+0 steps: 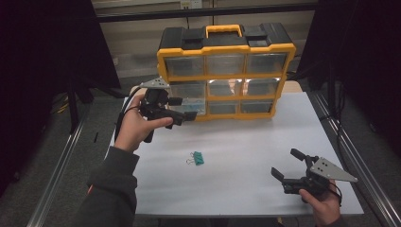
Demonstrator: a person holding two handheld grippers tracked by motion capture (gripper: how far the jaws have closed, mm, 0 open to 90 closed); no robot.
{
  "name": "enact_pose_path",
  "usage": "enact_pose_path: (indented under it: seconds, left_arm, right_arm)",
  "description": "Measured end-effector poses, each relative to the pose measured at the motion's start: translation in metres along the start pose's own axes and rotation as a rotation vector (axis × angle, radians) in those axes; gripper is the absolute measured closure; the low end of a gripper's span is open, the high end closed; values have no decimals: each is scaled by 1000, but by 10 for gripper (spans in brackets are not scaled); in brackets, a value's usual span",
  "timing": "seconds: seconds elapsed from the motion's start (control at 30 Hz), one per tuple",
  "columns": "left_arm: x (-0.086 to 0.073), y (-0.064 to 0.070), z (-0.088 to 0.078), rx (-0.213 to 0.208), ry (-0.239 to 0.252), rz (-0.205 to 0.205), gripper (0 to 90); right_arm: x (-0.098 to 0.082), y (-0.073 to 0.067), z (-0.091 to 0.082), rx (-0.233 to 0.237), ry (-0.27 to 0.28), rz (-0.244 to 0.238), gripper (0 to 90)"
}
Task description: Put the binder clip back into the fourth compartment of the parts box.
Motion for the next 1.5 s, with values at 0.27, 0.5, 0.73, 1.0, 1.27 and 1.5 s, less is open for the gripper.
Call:
enact_pose_path:
  seconds: [0.27, 0.5, 0.73, 1.0, 1.27, 1.5]
  left_arm:
    - [-30, 11, 8, 9, -21, 11, 152]
    - [-57, 18, 21, 1, -46, 7, 147]
    - [-77, 23, 31, -6, -60, -7, 141]
    - [-102, 22, 43, 4, -83, -27, 138]
    - [-126, 22, 57, 42, -123, -25, 148]
    - [-141, 23, 71, 6, -142, 20, 209]
  right_arm:
    - [0, 0, 1, -4, 3, -1, 12]
    - [0, 0, 1, 2, -1, -5, 12]
    - [0, -1, 1, 4, 1, -1, 12]
    - [0, 0, 1, 10, -2, -3, 12]
    - [0, 0, 2, 8, -2, -5, 12]
    - [0, 0, 2, 10, -4, -6, 12]
Point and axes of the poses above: each handheld gripper's, and its own axes: z roughly forward along the jaws, x roughly out of its top, y roughly to its right, the point moved 4 cm from there along z, roughly forward along the jaws, and after that the axes turned 12 degrees about x, right-handed, at the moved point
